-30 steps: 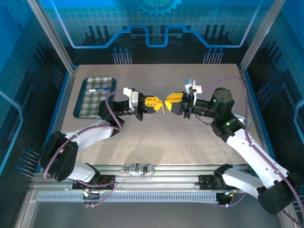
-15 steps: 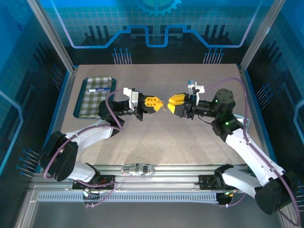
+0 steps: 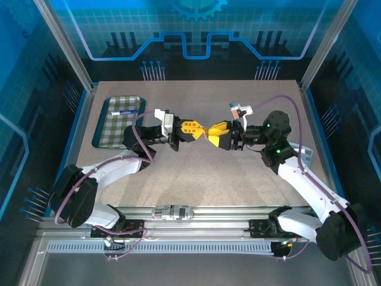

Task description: Remove the keys from the keyring

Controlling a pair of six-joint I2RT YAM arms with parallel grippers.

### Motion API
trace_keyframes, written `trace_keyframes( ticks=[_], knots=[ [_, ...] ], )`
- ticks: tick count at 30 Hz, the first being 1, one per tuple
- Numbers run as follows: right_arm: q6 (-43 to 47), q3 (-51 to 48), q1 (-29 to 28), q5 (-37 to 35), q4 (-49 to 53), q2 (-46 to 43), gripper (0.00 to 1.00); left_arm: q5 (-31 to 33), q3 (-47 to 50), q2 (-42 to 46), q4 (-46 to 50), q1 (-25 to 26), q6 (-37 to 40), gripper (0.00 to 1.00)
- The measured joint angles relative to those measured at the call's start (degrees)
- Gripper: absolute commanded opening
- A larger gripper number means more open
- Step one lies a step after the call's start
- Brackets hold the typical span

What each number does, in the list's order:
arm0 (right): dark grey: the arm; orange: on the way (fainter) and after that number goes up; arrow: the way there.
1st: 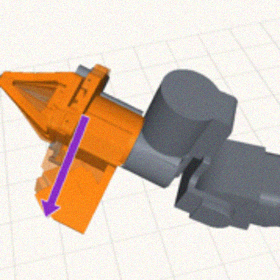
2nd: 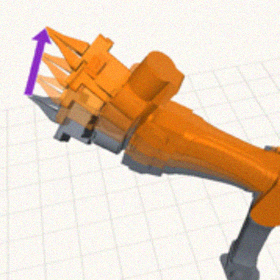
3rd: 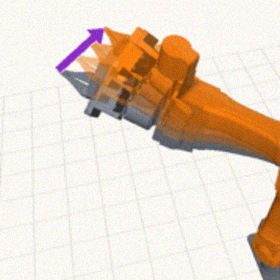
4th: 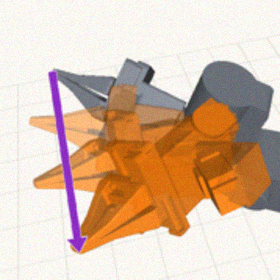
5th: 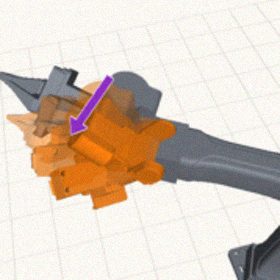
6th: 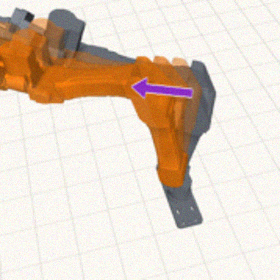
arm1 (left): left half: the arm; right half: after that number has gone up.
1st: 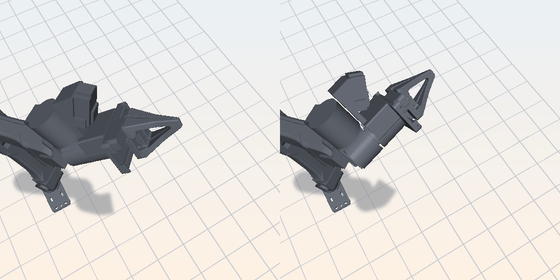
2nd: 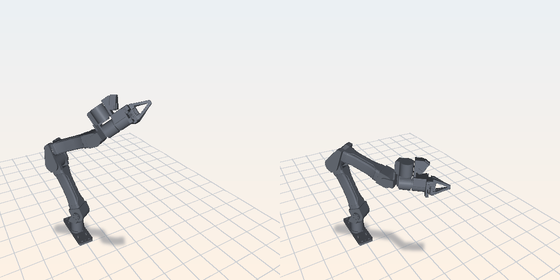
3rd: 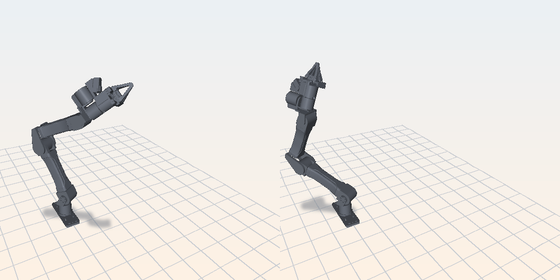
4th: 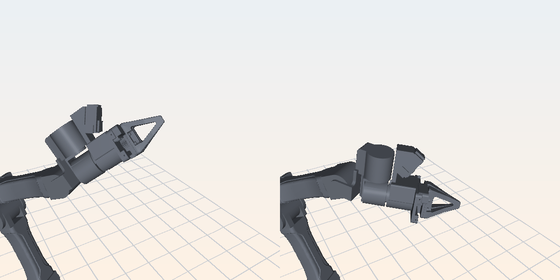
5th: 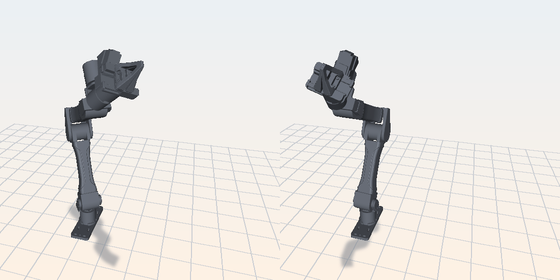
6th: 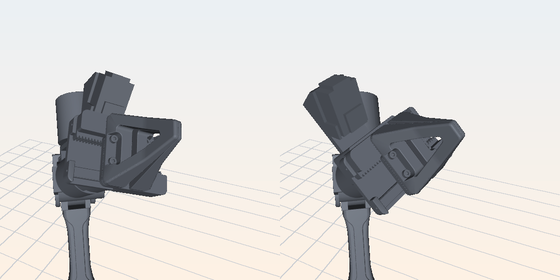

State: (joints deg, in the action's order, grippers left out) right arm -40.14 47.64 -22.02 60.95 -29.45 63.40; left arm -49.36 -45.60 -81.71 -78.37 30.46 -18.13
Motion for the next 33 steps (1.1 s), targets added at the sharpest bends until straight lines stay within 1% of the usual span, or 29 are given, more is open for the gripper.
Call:
trace_keyframes(
  ticks=[2, 4, 6, 8, 11, 14, 20, 21, 24, 26, 30, 33],
  knots=[
    [-0.31, 0.00, -0.37, 0.22, -0.44, 0.48, 0.46, -0.04, -0.04, 0.00, 0.00, 0.00, -0.09, 0.00],
    [-0.55, 0.00, -0.59, 0.20, -0.98, 1.01, 0.47, -0.09, -0.04, 0.00, 0.02, 0.02, -0.24, 0.00],
    [-0.66, 0.00, -0.59, 0.22, -1.46, 1.25, 0.40, -0.24, -0.04, 0.00, 0.00, 0.02, -0.48, 0.00],
    [-0.83, 0.00, -0.76, 0.20, -1.99, 1.36, 0.39, -0.44, -0.04, 0.00, 0.00, 0.02, -0.90, 0.00],
    [-1.31, 0.00, -1.14, 0.72, -2.67, 1.68, 0.31, -0.48, -0.04, 0.00, 0.00, 0.00, -1.11, 0.00],
    [-2.21, 0.00, -1.27, 1.31, -4.00, 2.16, 0.26, -0.46, -0.04, 0.00, 0.02, 0.00, -1.27, 0.00],
    [-8.04, -0.04, -1.27, 2.82, -11.41, 3.89, 0.21, -0.46, -0.04, 0.00, -0.02, 0.00, -1.27, 0.00],
    [-9.31, -0.04, -1.25, 2.99, -13.05, 4.22, 0.22, -0.46, -0.04, 0.00, -0.04, 0.02, -1.27, 0.00],
    [-13.55, -0.09, -1.16, 3.78, -18.36, 5.55, 0.28, -0.44, -0.04, 0.00, -0.09, 0.02, -1.27, 0.00],
    [-15.63, -0.09, -1.16, 4.20, -20.81, 6.36, 0.29, -0.44, -0.04, 0.00, -0.24, 0.00, -1.27, 0.00],
    [-17.53, -0.09, -1.16, 4.46, -22.58, 6.95, 0.29, -0.37, -0.04, 0.00, -0.15, 0.00, -0.85, 0.00],
    [-16.92, -0.09, -1.18, 4.37, -21.84, 6.91, 0.22, 0.09, -0.04, 0.13, 0.26, 0.00, 0.55, 0.00]
  ],
)
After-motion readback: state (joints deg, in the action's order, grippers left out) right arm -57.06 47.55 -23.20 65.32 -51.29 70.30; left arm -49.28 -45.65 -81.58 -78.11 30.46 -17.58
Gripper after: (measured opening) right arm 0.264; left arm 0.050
